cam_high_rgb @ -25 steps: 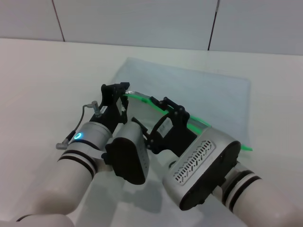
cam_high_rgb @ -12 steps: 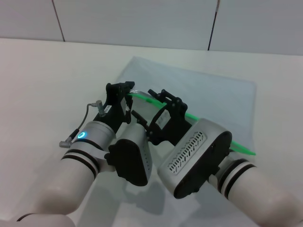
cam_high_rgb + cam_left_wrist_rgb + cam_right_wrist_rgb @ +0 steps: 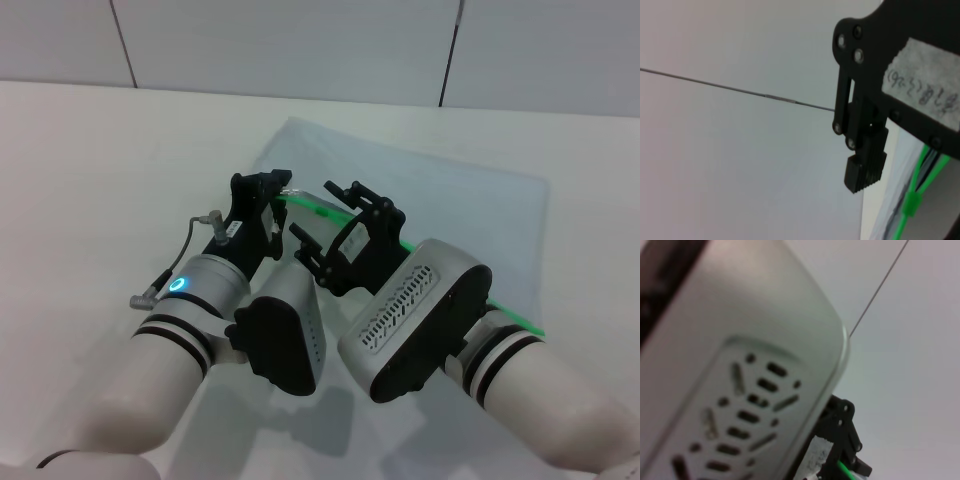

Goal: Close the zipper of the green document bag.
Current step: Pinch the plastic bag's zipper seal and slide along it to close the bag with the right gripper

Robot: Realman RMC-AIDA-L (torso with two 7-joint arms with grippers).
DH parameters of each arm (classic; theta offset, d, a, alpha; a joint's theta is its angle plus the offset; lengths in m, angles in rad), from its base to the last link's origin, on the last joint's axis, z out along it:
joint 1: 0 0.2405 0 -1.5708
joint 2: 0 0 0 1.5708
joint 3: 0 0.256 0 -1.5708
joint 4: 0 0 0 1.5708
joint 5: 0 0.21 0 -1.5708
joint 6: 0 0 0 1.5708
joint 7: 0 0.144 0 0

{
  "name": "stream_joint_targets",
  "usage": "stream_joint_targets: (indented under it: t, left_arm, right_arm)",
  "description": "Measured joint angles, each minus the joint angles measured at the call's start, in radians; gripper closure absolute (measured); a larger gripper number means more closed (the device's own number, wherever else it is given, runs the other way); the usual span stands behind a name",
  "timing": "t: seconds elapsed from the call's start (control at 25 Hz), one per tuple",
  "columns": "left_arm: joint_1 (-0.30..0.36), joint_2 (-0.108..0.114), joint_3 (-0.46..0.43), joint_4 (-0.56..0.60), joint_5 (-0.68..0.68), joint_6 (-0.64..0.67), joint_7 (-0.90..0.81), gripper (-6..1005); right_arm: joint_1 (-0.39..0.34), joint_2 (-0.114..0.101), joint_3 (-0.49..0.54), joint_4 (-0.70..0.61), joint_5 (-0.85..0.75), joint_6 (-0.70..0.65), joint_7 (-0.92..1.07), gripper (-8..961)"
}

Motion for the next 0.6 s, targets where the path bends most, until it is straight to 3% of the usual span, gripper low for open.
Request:
stream_joint_targets:
  t: [0.48,0.6]
  left_arm:
    - [0.0,0.0,0.0,0.0,0.014,0.0,0.0,938]
    - [0.001,0.0,0.0,0.0,0.017,0.0,0.0,937]
  right_arm:
    - [0.002,0.002,0.012,0.015,0.0,-0.011,0.001,477]
    - [0.002,0.002,0.013,0.016,0.0,-0.01,0.002,532]
